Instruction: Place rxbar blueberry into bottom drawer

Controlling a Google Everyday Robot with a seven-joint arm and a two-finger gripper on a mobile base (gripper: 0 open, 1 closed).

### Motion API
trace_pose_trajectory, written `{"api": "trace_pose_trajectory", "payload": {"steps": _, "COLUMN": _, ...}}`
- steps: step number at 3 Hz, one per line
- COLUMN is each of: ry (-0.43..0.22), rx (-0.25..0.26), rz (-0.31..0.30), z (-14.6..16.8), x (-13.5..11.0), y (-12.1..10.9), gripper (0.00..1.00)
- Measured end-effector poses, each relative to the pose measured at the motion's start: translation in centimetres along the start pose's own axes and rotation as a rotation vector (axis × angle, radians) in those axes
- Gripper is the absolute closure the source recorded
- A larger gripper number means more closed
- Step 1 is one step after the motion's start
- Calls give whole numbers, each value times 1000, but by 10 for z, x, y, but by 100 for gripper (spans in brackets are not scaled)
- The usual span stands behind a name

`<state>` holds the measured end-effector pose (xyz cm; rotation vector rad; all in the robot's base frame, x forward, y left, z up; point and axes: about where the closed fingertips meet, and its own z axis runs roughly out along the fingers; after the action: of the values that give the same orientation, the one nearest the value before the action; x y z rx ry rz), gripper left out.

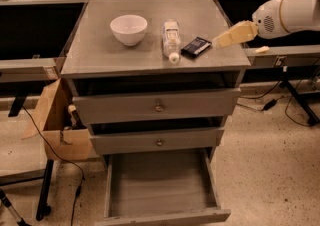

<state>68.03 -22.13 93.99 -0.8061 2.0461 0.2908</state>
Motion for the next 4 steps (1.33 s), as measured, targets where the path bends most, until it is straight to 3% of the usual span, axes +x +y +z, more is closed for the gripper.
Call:
{"api": "trace_pose_trajectory", "payload": {"steps": 2, "ry": -105, "rx": -63, "rz": 28, "z": 74, "x": 13, "y": -12, "gripper": 0}}
{"api": "trace_pose_trajectory", "payload": {"steps": 3, "ry": -199, "rx": -146, "rz": 42, "z": 124, "x": 12, "y": -20, "gripper": 0}}
{"api": "trace_pose_trajectory", "payload": {"steps": 4, "ry": -243, "rx": -195, "rz": 23, "z": 148, "x": 2, "y": -24, "gripper": 0}}
